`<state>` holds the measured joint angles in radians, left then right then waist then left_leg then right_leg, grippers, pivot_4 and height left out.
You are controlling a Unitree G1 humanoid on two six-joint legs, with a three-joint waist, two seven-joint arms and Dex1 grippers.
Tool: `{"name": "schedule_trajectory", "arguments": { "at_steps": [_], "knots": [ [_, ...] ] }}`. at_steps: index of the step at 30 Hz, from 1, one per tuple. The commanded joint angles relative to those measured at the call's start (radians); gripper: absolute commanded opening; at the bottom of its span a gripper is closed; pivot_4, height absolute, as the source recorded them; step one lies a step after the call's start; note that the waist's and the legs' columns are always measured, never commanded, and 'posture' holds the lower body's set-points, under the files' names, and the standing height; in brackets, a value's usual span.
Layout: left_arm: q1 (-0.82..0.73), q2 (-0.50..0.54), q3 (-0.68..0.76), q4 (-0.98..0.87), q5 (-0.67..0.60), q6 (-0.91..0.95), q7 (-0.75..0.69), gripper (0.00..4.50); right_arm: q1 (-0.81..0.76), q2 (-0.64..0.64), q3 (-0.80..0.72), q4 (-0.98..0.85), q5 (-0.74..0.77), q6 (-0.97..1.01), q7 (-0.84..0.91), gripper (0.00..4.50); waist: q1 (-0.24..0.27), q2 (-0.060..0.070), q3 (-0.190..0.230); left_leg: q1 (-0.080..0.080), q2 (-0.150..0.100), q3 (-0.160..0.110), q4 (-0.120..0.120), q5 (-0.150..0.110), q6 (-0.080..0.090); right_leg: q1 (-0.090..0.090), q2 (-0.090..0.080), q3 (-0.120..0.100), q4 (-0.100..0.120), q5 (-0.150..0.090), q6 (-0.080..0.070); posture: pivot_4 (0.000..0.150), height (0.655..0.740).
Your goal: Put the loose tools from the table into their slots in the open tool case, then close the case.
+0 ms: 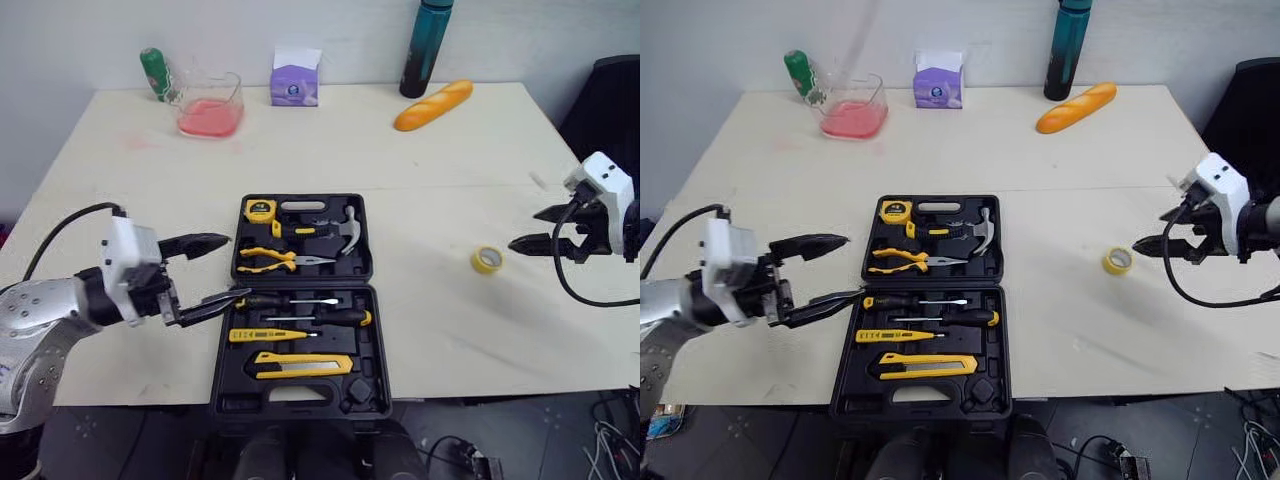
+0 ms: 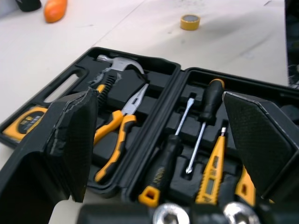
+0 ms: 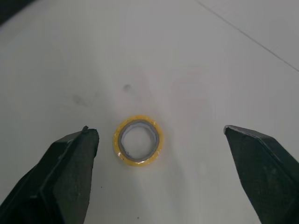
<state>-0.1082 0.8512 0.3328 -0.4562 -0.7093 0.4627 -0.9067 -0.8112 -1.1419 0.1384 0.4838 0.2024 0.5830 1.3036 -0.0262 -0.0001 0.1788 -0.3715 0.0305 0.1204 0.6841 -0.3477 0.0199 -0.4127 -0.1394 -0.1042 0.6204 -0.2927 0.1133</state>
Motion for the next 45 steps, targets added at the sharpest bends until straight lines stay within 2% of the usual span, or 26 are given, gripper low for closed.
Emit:
{"name": "schedule_trajectory", "arguments": {
  "at_steps": [1, 7, 14, 45],
  "knots": [
    [-0.054, -0.007, -0.032, -0.063, -0.073, 0.055, 0.017, 4.47, -0.076, 0.005, 0.093, 0.052, -0.094, -0.042, 0.117, 4.5, 0.0, 0.0, 0.0, 0.0, 0.0, 0.0, 0.0, 0.0, 0.0, 0.0, 0.0, 0.0, 0.0, 0.0, 0.0, 0.15, 0.74],
    [-0.111, -0.015, -0.085, -0.122, -0.144, 0.124, 0.019, 4.47, -0.197, 0.079, 0.205, 0.216, -0.208, -0.111, 0.238, 4.5, -0.003, 0.0, 0.0, 0.0, 0.0, 0.0, 0.001, 0.0, -0.001, 0.0, 0.001, 0.001, 0.001, 0.0, 0.0, 0.15, 0.74],
    [-0.09, -0.021, -0.083, -0.153, -0.16, 0.13, 0.025, 4.47, -0.256, 0.116, 0.237, 0.312, -0.278, -0.193, 0.306, 4.5, -0.002, 0.0, 0.0, 0.0, 0.001, 0.0, 0.002, 0.001, -0.002, 0.0, 0.003, 0.001, 0.001, 0.0, 0.0, 0.15, 0.74],
    [-0.064, -0.019, -0.085, -0.17, -0.152, 0.125, 0.011, 4.47, -0.276, 0.261, 0.274, 0.42, -0.4, -0.322, 0.305, 4.5, -0.003, 0.001, 0.0, 0.0, 0.002, -0.001, 0.003, 0.001, -0.002, 0.001, 0.005, 0.001, 0.001, 0.0, 0.0, 0.15, 0.74]
  ]
}}
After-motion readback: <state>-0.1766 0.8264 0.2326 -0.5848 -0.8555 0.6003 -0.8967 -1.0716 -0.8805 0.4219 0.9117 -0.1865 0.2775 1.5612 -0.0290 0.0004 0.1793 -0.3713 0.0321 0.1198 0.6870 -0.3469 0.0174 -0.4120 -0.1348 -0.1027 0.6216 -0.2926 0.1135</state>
